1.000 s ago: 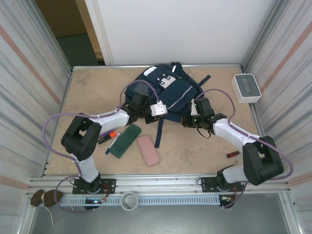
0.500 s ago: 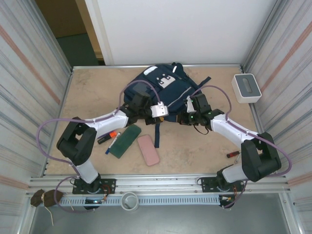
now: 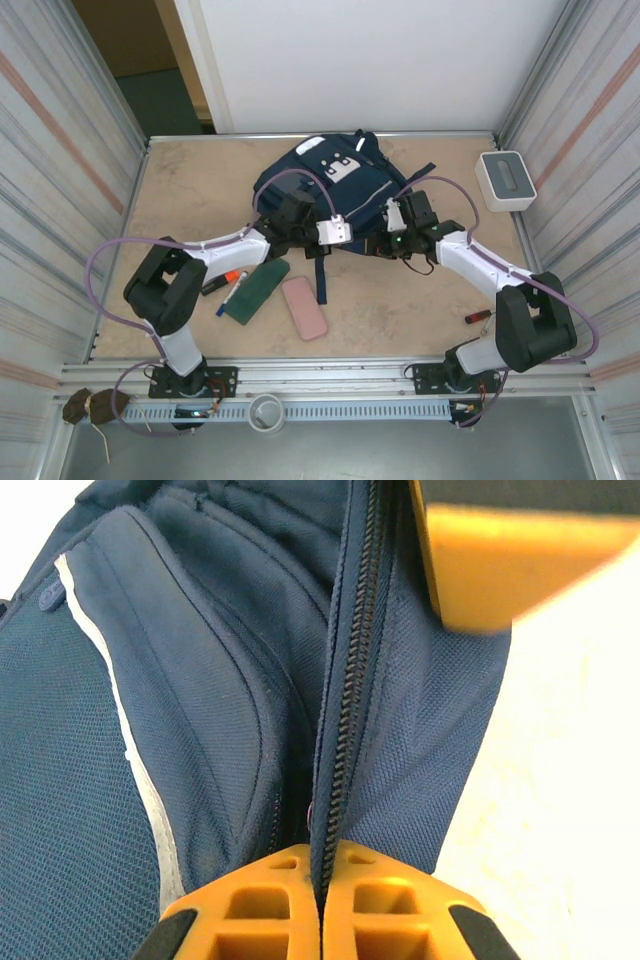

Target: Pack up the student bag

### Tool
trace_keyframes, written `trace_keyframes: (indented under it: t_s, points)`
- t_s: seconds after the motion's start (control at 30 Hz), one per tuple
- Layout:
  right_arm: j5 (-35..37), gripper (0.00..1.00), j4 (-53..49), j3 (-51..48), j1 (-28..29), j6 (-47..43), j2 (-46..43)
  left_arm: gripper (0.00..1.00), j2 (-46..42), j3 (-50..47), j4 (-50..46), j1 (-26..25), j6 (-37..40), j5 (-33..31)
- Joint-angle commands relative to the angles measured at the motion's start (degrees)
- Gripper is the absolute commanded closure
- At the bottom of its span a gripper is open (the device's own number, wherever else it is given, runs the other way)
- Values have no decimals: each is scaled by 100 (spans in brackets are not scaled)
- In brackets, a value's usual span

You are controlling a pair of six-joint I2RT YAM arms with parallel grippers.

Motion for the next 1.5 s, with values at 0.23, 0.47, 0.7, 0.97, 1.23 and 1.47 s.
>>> trace_keyframes:
  t_s: [0.23,0.47,0.7,0.97,1.23,1.47]
  points:
    - [333,100,-1099,548,-410,-350,501,100,-375,-333,-129,807,339,-744]
    - [-323,100,-926,859,-162,-399,592,85,-367,-235,-596,859,302,-784]
    - [-825,100,-597,988,153,-119,657,51,-758,-230,-763,434,-299,275]
    - [-1201,100,-314,1023,370,119,647,48,-259,370,-1096,13,-180,382]
    - [-907,100,-897,924,0,-201,530,98,-130,454,-1295,290,-29,362]
    - [-376,100,-1260,876,-459,-459,809,100,-409,-11,-1239,833,335,-74]
